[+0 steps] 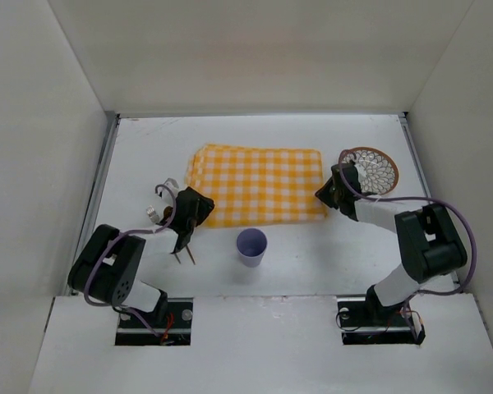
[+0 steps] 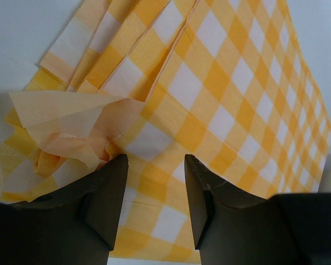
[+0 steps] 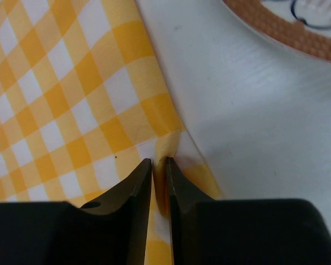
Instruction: Set the dinner table for one person
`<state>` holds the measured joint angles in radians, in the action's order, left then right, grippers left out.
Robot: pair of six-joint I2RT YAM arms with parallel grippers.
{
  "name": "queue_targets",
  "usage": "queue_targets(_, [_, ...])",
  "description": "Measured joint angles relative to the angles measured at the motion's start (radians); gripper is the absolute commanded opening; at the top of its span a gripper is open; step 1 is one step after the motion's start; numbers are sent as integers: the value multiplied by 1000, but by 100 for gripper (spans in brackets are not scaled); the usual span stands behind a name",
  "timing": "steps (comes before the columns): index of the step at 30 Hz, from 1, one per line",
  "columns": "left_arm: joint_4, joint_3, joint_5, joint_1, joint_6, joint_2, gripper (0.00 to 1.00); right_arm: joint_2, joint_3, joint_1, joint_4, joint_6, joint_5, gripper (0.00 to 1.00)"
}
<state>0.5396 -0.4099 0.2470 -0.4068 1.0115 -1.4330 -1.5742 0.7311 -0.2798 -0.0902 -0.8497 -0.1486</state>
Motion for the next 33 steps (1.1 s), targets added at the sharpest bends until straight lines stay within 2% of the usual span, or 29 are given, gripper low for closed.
queue_targets(5, [59,-19,-37,45,20,-55,42,-71,72,24,-35,0,19,18])
queue_targets(12, [82,-87,-48,55,26,-136,42,-105,118,54,-53,10,30,17])
queue_targets(18, [82,-85,-50,53,27,-134,40,-122,131,59,-56,15,33,17])
queue_targets(25, [82,26,-47,45,37,-23,41,-60,35,56,-84,5,31,19])
queue_targets(31, [-48,80,-20,37,6,175,43,63,-58,28,-82,5,4,20])
queue_targets(32, [-61,80,-14,35,1,200,44,83,-68,23,-81,5,0,24])
queue_targets(33, [-74,80,-10,35,-4,222,44,100,-76,21,-81,5,-2,33])
